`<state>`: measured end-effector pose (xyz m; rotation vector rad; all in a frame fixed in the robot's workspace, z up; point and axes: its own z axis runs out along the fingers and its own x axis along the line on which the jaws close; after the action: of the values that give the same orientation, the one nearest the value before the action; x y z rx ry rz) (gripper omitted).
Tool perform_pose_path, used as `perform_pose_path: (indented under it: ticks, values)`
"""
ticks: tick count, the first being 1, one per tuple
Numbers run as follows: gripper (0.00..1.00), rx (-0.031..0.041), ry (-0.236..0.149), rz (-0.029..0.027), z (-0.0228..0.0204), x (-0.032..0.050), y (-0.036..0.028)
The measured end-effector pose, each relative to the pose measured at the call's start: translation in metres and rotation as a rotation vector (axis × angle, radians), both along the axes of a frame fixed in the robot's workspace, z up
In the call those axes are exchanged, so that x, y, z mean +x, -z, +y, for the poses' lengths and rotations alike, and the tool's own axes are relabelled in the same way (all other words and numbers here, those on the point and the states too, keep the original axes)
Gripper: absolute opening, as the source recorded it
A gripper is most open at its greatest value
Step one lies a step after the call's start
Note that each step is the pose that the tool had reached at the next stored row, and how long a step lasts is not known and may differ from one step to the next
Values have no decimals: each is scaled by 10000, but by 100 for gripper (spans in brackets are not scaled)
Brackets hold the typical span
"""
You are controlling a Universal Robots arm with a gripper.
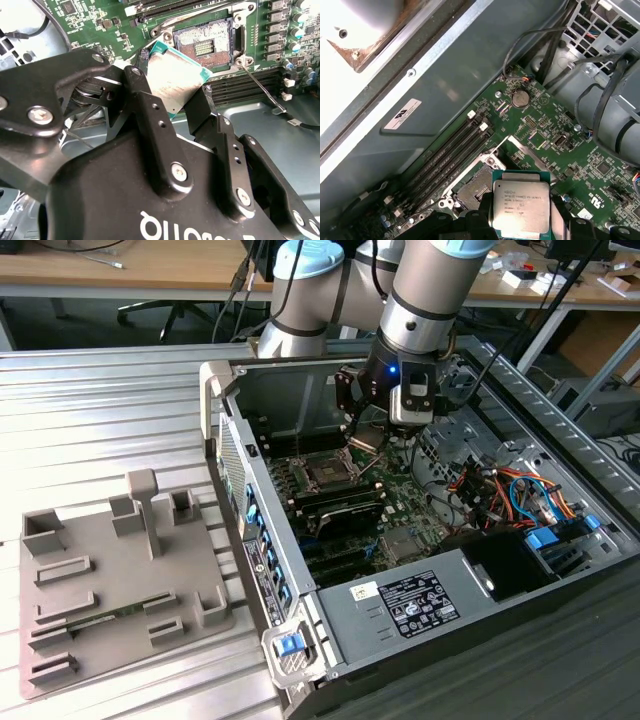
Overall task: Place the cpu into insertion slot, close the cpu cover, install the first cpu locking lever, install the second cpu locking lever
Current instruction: 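Place the cpu into insertion slot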
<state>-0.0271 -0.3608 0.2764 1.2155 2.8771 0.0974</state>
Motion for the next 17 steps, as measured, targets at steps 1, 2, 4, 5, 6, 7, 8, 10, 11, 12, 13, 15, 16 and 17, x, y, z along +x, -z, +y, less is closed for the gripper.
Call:
perform_pose_path:
  ticks: [1,2,4,5,6,7,8,10,11,12,13,15,16,17]
  values:
    - [54,-1,20,0,0,0,0]
    - [54,-2,68,0,0,0,0]
    - [54,-1,104,0,0,1,0]
    - [54,-2,127,0,0,1,0]
    - [54,-2,152,0,0,2,0]
    - [54,-2,183,0,0,2,0]
    - [54,-2,207,0,0,2,0]
    - [54,-3,244,0,0,4,0]
    - [54,-5,272,0,0,4,0]
    - [54,-5,302,0,0,5,0]
    - [54,-5,326,0,0,5,0]
    - [54,-7,343,0,0,5,0]
    - [54,-7,351,0,0,6,0]
    - [54,-8,351,-1,0,6,0]
